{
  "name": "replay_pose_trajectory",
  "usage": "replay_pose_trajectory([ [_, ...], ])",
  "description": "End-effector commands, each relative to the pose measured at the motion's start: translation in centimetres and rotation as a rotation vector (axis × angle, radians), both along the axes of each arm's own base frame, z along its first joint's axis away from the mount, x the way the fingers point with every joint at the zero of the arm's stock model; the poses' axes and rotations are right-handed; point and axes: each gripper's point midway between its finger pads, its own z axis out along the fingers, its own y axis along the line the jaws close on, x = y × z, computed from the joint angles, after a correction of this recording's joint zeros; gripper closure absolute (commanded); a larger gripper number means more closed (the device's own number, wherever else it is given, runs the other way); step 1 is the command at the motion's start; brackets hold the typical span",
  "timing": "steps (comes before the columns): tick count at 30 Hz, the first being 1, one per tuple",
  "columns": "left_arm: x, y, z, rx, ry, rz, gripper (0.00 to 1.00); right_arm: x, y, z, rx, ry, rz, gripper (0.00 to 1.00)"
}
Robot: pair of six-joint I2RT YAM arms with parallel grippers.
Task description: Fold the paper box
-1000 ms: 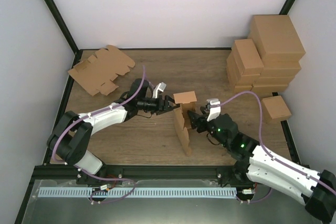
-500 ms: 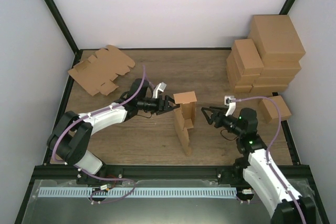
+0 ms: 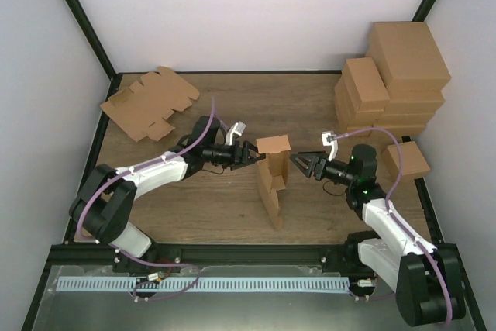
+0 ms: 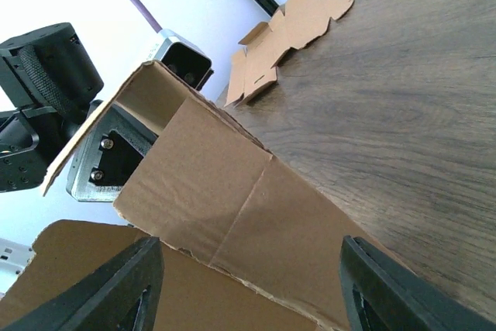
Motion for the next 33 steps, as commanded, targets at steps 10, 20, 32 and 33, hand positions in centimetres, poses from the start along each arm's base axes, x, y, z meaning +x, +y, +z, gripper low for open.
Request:
replay_pose_trajectory([
  [10, -0.4, -0.3, -0.3, 0.013, -0.01, -0.028, 0.28, 1.6, 0.8, 1.3, -0.029, -0.029, 0.07, 0.36],
  [20, -0.6, -0.7, -0.6, 0.02, -0.003, -0.044, 0.28, 2.4, 0.5, 1.8, -0.072, -0.033, 0.05, 0.37],
  [32, -0.6, -0.8, -0.4, 0.031, -0.009, -0.05, 0.27, 3.7, 0.8, 2.4, -0.041, -0.028, 0.069, 0.38],
  [33, -0.6, -0.8, -0.4, 0.031, -0.01, -0.052, 0.27, 3.7, 1.1, 2.3, -0.042, -0.023, 0.098, 0.38],
])
